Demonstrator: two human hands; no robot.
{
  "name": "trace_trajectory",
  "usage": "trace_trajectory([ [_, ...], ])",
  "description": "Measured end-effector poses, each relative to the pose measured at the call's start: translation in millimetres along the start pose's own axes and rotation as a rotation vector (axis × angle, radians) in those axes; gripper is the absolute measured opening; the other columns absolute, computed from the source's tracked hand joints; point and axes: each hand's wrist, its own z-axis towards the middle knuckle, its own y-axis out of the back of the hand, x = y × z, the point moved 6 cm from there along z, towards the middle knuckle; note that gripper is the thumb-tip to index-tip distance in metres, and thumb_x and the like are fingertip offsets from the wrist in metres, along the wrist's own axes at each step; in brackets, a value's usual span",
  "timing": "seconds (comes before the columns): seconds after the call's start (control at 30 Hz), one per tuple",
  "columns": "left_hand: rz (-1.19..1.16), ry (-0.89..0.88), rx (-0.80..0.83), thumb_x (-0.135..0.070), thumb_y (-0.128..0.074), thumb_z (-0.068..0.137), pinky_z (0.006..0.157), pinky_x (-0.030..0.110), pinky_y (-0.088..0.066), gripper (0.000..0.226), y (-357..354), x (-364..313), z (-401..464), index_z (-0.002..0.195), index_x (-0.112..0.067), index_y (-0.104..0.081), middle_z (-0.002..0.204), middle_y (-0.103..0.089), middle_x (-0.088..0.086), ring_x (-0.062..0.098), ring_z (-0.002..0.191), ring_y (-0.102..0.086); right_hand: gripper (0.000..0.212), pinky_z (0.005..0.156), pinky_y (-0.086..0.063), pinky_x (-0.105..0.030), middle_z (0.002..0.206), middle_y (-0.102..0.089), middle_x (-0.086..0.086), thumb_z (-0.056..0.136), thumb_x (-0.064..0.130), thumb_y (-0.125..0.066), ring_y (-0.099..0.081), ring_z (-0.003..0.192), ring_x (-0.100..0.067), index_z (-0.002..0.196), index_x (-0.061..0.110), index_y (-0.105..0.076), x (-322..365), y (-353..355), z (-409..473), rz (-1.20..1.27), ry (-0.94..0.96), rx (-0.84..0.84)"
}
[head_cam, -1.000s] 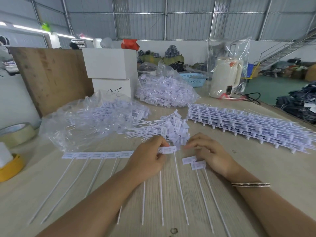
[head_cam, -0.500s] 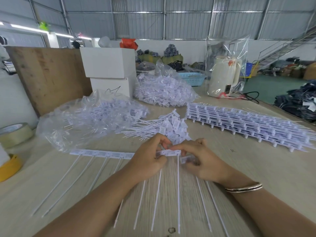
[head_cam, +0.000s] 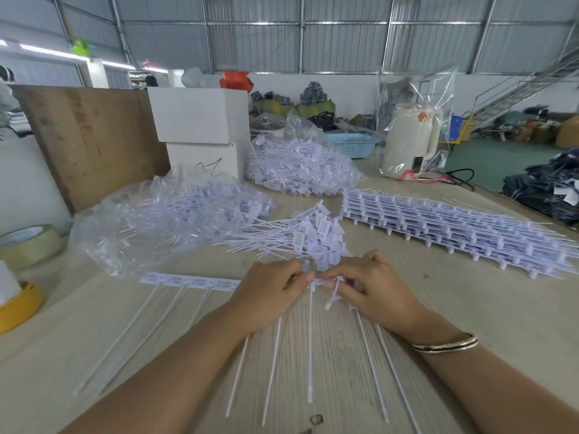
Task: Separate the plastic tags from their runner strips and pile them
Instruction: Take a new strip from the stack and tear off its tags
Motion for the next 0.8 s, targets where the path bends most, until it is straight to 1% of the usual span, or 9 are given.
trace_trajectory([
  [0.07,-0.006,-0.01,-0.014,-0.037,-0.047,0.096,0.06,0.03,-0.034,0.028,-0.5,-1.2,0.8,0.072,-0.025,-0.051,0.061,-0.051,-0.006,0.015,0.06,-0.05,0.022,0.076,-0.028,-0.027,0.072,-0.059,0.018,0.089,0.04,-0.053,-0.05,0.061,-0.002,0.093,0.026,-0.07,-2.6,-2.8,-0.7,0.051,-0.039,0.019],
  [0.13,0.001,-0.028,-0.027,-0.037,-0.046,0.096,0.059,0.03,-0.032,0.028,-1.3,-3.5,1.0,0.076,-0.018,-0.05,0.062,-0.049,-0.006,0.018,0.06,-0.05,0.036,0.073,-0.027,-0.025,0.065,-0.056,0.009,0.088,0.046,-0.048,-0.049,0.058,-0.008,0.081,0.017,-0.068,-5.2,-4.0,-0.4,0.117,-0.057,0.015],
  [0.3,-0.045,-0.066,-0.054,-0.033,-0.048,0.096,0.058,0.031,-0.033,0.026,-0.2,-9.4,2.2,0.073,-0.022,-0.044,0.058,-0.043,-0.009,0.014,0.056,-0.044,0.046,0.07,-0.031,-0.026,0.057,-0.057,-0.006,0.089,0.039,-0.055,-0.051,0.054,-0.018,0.067,-0.001,-0.061,-12.6,-5.9,1.7,0.299,-0.099,-0.02],
  [0.43,-0.017,-0.151,-0.117,-0.031,-0.053,0.094,0.054,0.022,-0.023,0.024,3.2,-22.8,0.7,0.074,-0.02,-0.046,0.055,-0.038,-0.014,0.003,0.052,-0.037,0.038,0.065,-0.035,-0.02,0.05,-0.055,0.014,0.092,0.023,-0.054,-0.052,0.05,-0.005,0.055,0.021,-0.057,-17.5,0.5,0.8,0.466,-0.203,-0.1],
  [0.5,-0.043,-0.148,-0.125,-0.032,-0.054,0.094,0.053,0.023,-0.024,0.023,3.2,-24.5,1.4,0.076,-0.02,-0.048,0.055,-0.039,-0.014,0.002,0.051,-0.038,0.037,0.055,-0.036,-0.017,0.048,-0.055,0.012,0.09,0.022,-0.053,-0.049,0.047,-0.004,0.054,0.027,-0.057,-15.3,5.1,1.0,0.553,-0.23,-0.125],
  [0.57,-0.06,-0.153,-0.136,-0.032,-0.052,0.095,0.053,0.023,-0.025,0.021,4.7,-24.4,1.5,0.076,-0.022,-0.049,0.055,-0.04,-0.015,0.002,0.051,-0.039,0.037,0.052,-0.036,-0.023,0.049,-0.053,0.007,0.09,0.027,-0.052,-0.046,0.048,-0.012,0.053,0.023,-0.057,-13.5,5.3,-0.1,0.584,-0.28,-0.109],
  [0.67,-0.118,-0.151,-0.171,-0.034,-0.046,0.094,0.052,0.019,-0.027,0.022,10.6,-22.6,-0.9,0.073,-0.033,-0.042,0.056,-0.043,-0.015,0.001,0.054,-0.042,0.04,0.051,-0.036,-0.019,0.054,-0.047,-0.002,0.094,0.027,-0.049,-0.042,0.05,-0.013,0.057,0.014,-0.056,-30.0,14.4,-8.1,0.779,-0.496,-0.261],
  [0.73,-0.197,-0.1,-0.212,-0.036,-0.041,0.093,0.054,0.021,-0.031,0.024,16.3,-15.8,-1.8,0.069,-0.036,-0.039,0.058,-0.045,-0.016,0.002,0.057,-0.043,0.032,0.055,-0.037,-0.014,0.062,-0.048,-0.008,0.094,0.025,-0.049,-0.043,0.056,-0.014,0.07,0.012,-0.065,-38.5,27.7,-13.0,0.789,-0.508,-0.357],
  [0.8,-0.25,-0.025,-0.243,-0.036,-0.038,0.091,0.058,0.03,-0.036,0.024,20.1,-5.9,-2.2,0.067,-0.033,-0.039,0.057,-0.044,-0.014,0.005,0.056,-0.041,0.022,0.061,-0.04,-0.011,0.073,-0.055,-0.006,0.092,0.012,-0.053,-0.049,0.064,-0.011,0.088,0.023,-0.072,-37.0,31.5,-10.8,0.769,-0.428,-0.294],
])
